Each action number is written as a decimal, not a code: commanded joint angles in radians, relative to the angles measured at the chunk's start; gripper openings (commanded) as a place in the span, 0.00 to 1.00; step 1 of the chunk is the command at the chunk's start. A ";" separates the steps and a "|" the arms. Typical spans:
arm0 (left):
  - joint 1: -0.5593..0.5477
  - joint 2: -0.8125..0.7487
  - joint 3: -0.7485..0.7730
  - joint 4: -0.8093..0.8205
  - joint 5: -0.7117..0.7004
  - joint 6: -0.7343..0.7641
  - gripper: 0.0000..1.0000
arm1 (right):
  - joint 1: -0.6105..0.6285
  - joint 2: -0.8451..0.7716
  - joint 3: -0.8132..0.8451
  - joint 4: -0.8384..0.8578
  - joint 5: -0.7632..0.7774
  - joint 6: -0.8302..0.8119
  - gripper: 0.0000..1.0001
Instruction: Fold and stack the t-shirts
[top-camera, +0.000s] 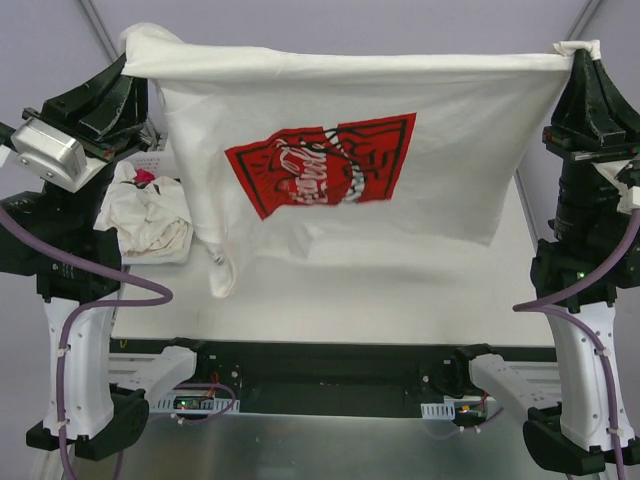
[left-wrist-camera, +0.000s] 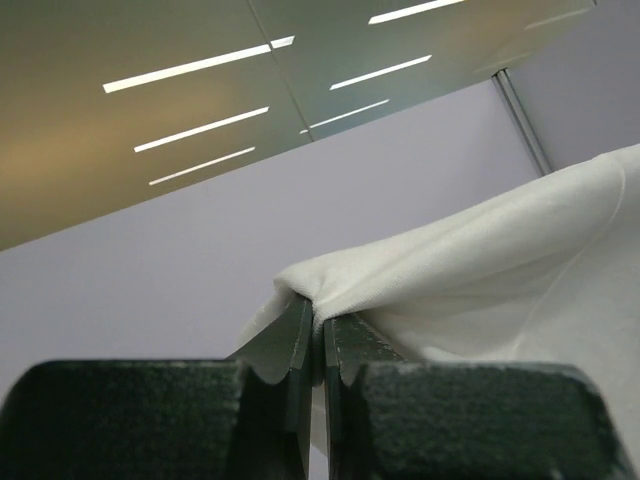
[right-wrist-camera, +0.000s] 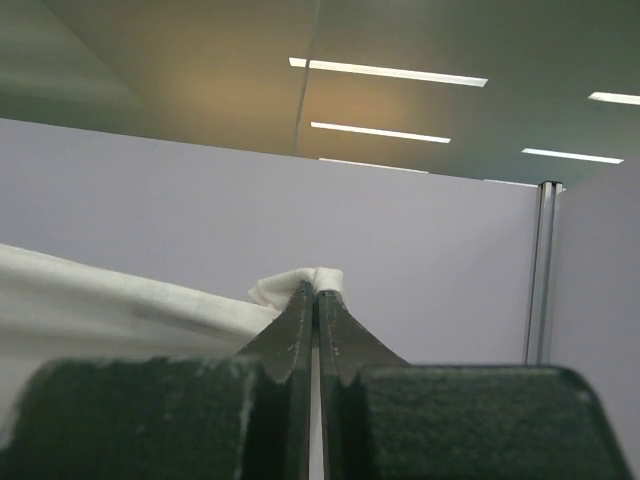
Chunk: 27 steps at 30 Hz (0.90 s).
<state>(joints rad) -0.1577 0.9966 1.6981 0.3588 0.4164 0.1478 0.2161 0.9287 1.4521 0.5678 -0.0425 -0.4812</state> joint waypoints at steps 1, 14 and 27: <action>0.009 -0.012 0.034 0.040 -0.064 -0.010 0.00 | -0.014 0.015 0.005 0.000 0.101 -0.037 0.01; 0.009 0.297 0.108 0.112 -0.139 0.079 0.00 | -0.015 0.338 0.131 0.099 0.128 -0.079 0.01; 0.023 0.798 0.563 0.158 -0.146 0.076 0.00 | -0.162 0.793 0.516 0.139 0.113 0.111 0.01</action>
<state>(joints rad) -0.1490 1.8698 2.1567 0.4179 0.2779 0.2371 0.1204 1.7779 1.8771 0.6182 0.0406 -0.4793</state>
